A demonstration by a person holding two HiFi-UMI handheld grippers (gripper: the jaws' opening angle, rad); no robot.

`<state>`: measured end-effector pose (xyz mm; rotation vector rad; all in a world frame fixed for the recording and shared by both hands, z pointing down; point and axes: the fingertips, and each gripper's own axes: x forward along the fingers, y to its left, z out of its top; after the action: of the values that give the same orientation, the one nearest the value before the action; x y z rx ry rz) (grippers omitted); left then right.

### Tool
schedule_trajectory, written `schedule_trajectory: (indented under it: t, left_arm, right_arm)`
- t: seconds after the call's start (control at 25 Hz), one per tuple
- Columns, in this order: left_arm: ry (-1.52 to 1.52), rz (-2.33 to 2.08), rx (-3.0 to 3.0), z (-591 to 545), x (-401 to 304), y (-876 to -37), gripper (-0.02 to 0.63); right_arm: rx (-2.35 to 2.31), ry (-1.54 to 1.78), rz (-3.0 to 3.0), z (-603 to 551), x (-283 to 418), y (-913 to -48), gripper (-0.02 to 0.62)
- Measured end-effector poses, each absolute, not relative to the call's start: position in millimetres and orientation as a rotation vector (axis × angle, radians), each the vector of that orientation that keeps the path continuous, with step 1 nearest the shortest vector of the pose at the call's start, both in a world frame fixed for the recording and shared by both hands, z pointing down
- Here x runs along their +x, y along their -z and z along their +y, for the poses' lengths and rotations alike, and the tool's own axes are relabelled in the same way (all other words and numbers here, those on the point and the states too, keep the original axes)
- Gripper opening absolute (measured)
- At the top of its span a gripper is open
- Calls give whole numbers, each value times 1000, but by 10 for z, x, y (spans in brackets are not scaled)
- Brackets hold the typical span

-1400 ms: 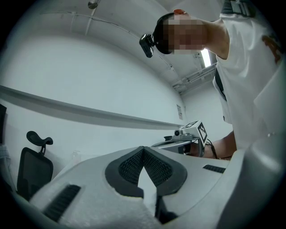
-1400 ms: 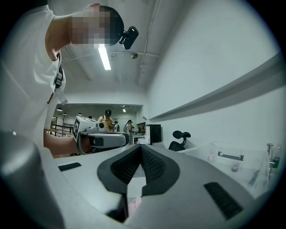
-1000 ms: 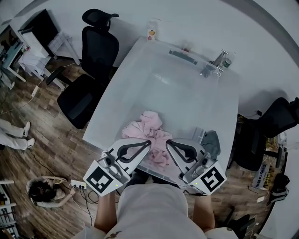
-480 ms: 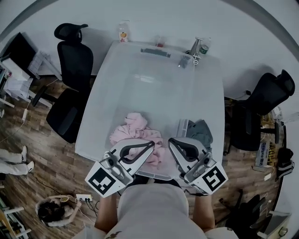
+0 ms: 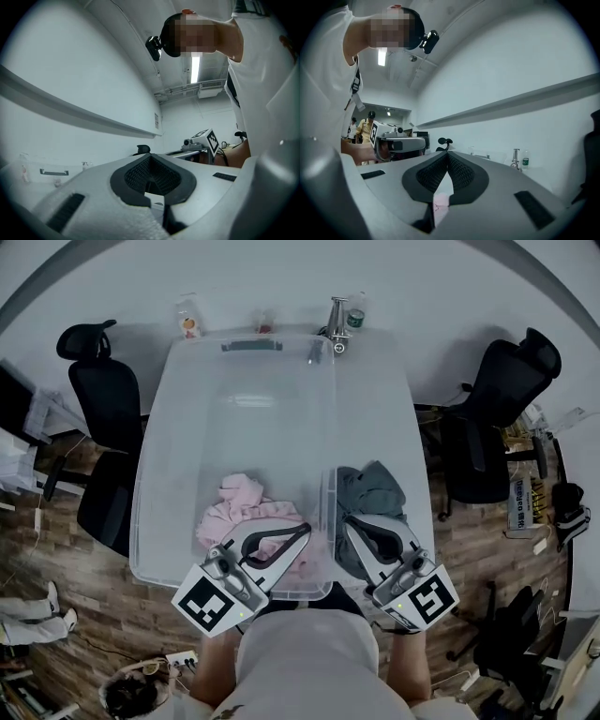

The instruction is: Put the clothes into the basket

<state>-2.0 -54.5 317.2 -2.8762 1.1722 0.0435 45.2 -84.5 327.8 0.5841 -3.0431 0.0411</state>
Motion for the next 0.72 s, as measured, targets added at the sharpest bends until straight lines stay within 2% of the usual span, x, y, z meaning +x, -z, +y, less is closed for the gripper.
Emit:
schedule_trajectory:
  t: [0.72]
  left_arm:
    - [79, 848, -2964, -897, 714, -3357, 5]
  right_arm:
    - [892, -85, -2879, -1184, 1190, -3631, 6]
